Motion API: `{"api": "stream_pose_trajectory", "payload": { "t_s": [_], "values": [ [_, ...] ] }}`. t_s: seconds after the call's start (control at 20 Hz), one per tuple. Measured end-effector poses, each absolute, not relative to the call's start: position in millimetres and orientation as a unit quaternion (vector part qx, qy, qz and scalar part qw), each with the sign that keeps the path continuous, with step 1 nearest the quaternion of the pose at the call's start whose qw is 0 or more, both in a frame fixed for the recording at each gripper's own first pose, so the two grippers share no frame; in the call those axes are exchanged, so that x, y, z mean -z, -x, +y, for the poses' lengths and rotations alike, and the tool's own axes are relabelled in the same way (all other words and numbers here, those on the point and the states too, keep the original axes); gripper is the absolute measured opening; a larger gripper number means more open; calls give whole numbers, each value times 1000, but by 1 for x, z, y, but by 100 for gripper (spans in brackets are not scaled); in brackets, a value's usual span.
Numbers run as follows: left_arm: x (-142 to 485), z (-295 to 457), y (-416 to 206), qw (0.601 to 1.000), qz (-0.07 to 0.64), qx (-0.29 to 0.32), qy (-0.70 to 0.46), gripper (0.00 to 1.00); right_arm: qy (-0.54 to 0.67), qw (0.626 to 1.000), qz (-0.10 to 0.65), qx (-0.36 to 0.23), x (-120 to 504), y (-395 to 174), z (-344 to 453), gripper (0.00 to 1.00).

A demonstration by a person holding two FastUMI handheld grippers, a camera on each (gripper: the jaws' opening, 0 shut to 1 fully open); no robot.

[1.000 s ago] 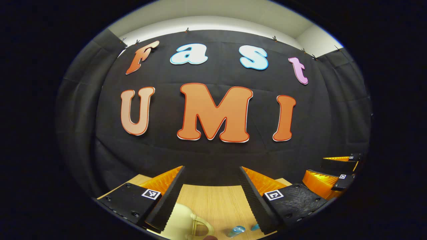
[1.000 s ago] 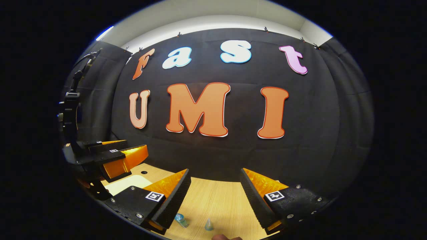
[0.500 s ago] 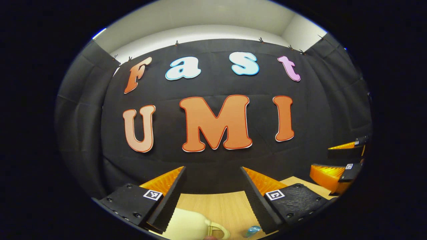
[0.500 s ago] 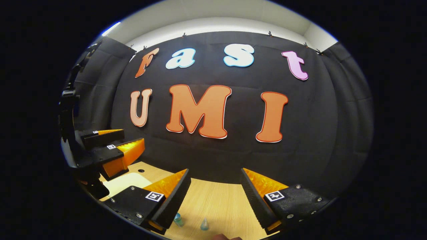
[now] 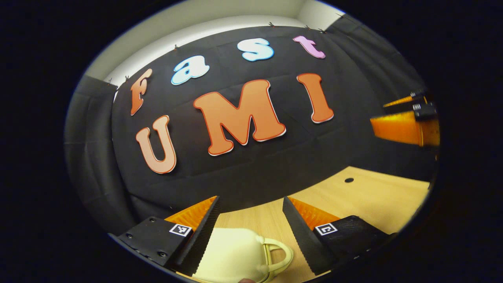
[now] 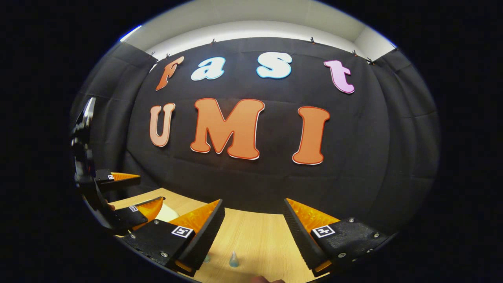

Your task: First open the suitcase, pack the skin care products into it, and then close the suitcase.

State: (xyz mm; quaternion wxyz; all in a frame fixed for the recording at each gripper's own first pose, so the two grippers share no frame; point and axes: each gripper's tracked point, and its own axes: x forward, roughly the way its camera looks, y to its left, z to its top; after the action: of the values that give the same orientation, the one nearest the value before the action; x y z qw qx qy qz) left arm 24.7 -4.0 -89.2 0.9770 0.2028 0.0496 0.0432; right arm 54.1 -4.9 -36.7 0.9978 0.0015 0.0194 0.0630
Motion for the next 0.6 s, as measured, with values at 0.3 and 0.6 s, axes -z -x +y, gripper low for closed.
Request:
{"api": "stream_pose_trajectory", "payload": {
  "t_s": [0.3,0.6],
  "values": [
    [151,-1,-10,956,108,-43,-269,98,-2,999,25,-42,44,-46,-31,94],
    [218,8,-6,925,172,-25,-337,94,7,999,33,-33,55,-37,-49,94]
  ]
}}
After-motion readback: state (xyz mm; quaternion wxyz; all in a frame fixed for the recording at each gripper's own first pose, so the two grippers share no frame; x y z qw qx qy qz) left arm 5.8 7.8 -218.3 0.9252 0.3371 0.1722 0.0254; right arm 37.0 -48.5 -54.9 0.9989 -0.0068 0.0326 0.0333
